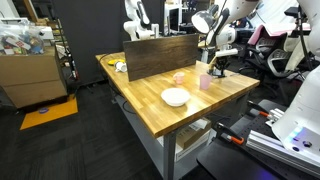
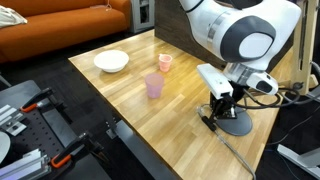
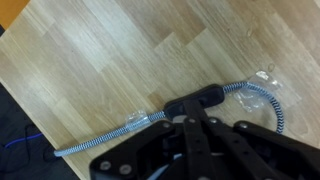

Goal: Flip the switch of the desk lamp. Pick up the light pink cup from the table and pour some of its water in the white dish.

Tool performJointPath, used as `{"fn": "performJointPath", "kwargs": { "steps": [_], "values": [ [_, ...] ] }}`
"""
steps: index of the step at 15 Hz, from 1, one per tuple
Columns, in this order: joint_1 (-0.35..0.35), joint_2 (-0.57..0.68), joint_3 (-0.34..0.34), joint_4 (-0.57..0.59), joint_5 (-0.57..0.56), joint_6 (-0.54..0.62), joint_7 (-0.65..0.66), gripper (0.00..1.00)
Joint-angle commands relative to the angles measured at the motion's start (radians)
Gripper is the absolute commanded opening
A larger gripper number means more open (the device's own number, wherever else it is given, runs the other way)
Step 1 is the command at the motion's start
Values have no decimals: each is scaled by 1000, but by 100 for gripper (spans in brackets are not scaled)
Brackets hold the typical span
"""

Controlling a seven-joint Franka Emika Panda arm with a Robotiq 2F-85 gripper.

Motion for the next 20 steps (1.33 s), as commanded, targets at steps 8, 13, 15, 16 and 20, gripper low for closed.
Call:
{"fn": "performJointPath", "kwargs": {
  "steps": [8,13,15,16,20],
  "values": [
    [-5,-36,4,-23,9,6,-19,0],
    [2,-40,7,-44,9,5,-18,0],
    [1,-42,6,-52,10,7,-18,0],
    [1,-43,4,-56,9,9,-17,0],
    [-1,-41,2,-57,8,12,-18,0]
  ]
}}
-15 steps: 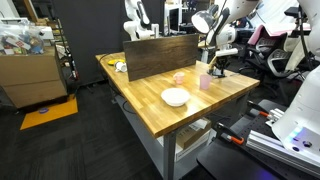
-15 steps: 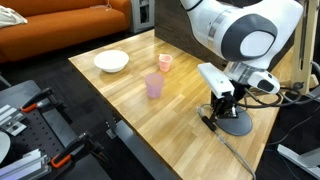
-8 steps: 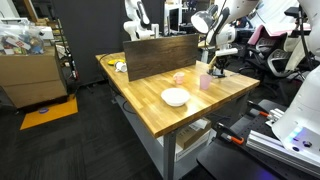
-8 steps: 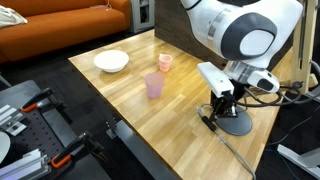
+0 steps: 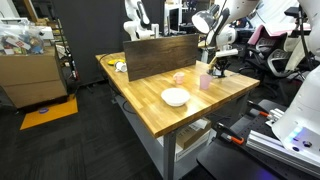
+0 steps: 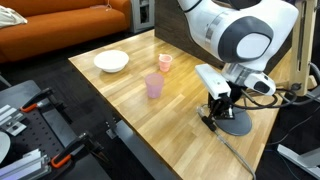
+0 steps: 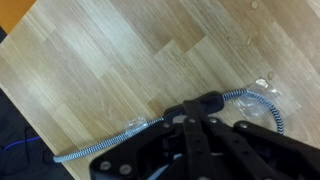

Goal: Flip the switch of the desk lamp. Pick up the light pink cup from the table and pour some of its water in the white dish.

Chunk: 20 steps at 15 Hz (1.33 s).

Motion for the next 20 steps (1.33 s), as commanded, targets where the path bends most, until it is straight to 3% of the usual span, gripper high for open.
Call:
{"fn": "performJointPath", "kwargs": {
  "steps": [1,15,20],
  "values": [
    [-5,-29,2,-34,8,10,-17,0],
    [-27,26,-7,27,7,-13,-15,0],
    [-11,-48,-9,-80,-8,34,-40,0]
  ]
}}
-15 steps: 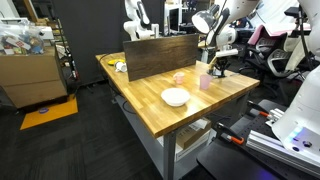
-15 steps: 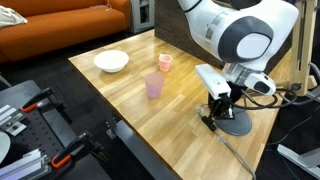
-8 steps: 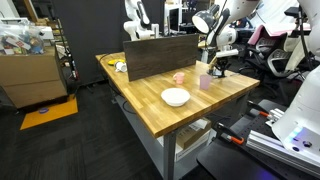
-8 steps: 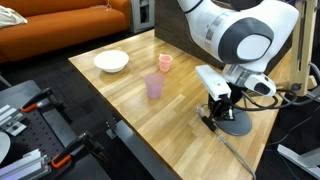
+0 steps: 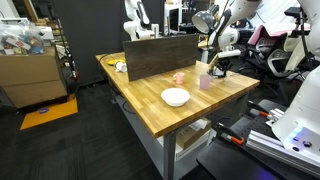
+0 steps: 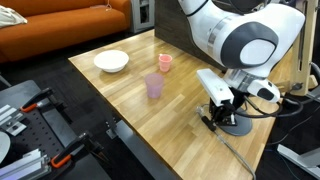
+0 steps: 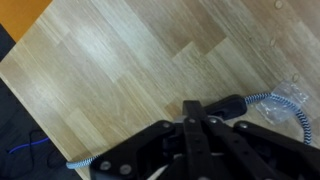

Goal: Flip the switch of the desk lamp. Pick up the light pink cup from the table and pour some of its water in the white dish.

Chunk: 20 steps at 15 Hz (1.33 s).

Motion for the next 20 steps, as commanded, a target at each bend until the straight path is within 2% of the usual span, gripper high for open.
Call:
{"fn": "performJointPath", "kwargs": {
  "steps": [1,4,6,13,16,20],
  "values": [
    [9,-74,2,-103,-4,41,-33,0],
    [26,-154,-3,-214,-9,75,-42,0],
    [60,-215,-29,-306,-56,143,-32,0],
    [103,-500,-73,-619,-148,309,-18,0],
    [113,-626,-90,-712,-180,332,-5,0],
    [108,-802,-81,-799,-211,298,1,0]
  ]
}}
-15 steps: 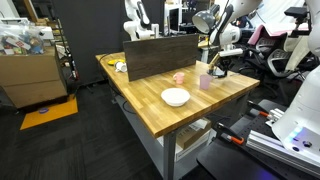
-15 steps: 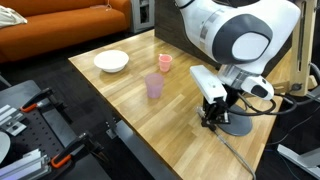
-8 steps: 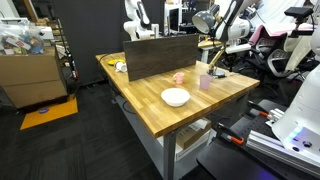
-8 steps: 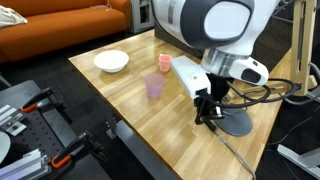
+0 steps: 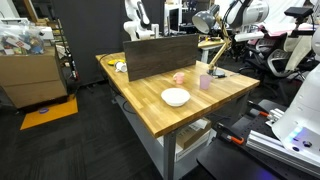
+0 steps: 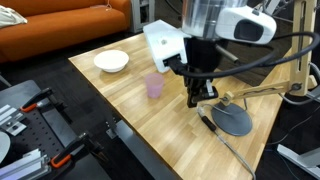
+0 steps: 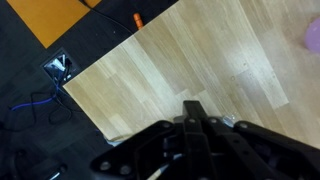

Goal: Flip the switch of the desk lamp. Pick up the light pink cup from the table and pour some of its water in the white dish.

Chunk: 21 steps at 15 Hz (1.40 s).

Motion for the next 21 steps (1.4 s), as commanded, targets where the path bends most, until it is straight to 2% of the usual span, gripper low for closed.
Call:
{"fn": "performJointPath", "kwargs": {
  "steps": [1,3,4,5,8,15,16,18,21],
  "values": [
    [4,-152,0,-96,-44,10,21,0],
    [-2,-231,15,-124,-41,-20,3,0],
    [-5,-258,22,-127,-41,-44,3,24],
    [-10,-204,24,-95,-19,-23,1,2],
    [-12,-257,31,-122,-18,-39,-1,22],
    [-12,-253,31,-125,-19,-39,-1,24],
    [-13,-250,32,-122,-25,-40,7,49],
    [-4,-262,42,-122,-29,-37,1,56],
    [35,-303,90,-124,-14,-30,-51,77]
  ]
}}
